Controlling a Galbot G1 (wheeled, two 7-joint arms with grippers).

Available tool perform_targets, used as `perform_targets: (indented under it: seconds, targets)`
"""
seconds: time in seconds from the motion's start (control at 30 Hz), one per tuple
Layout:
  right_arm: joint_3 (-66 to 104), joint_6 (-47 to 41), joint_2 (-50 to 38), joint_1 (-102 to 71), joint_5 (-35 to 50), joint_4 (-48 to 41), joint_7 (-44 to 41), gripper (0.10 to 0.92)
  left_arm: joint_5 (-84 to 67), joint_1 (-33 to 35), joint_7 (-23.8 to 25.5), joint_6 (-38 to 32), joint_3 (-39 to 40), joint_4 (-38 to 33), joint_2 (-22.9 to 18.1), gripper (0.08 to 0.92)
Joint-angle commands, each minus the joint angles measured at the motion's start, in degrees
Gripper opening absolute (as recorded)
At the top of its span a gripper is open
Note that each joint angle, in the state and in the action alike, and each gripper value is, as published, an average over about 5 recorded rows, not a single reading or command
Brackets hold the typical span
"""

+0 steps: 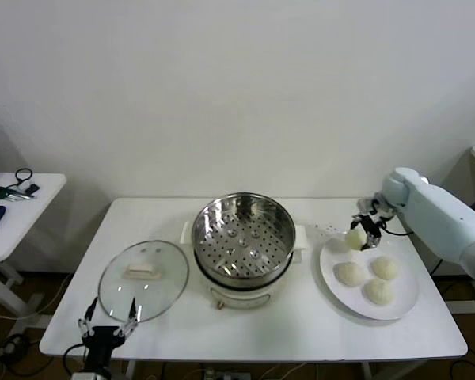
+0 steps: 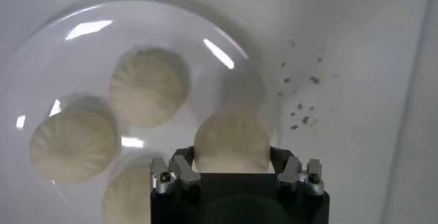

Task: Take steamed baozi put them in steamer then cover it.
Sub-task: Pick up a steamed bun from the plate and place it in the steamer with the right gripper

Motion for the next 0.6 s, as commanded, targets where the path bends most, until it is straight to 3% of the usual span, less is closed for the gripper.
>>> perform_targets:
  seconds: [0.03,0.3,0.6]
  targets:
    - [-18.34,4.36,1.81,19.83,12.93,7.8,-0.75,0.721,-0.35,0.93,-0.06,0.49,-0.03,-0.98,-0.04,0.823]
    - [-21.81,10.46,8.38,26.46,12.3,12.62,-1.42,0.727,-0.17,1.47,-0.1,0.3,0.13,-0.76,0.1,0.823]
    - [-20.84,18.91,17.49,25.68,0.01,20.82,-0.34,0.729,-0.96,1.89,-0.18,0.6,0.33,-0.83,0.26,0.823]
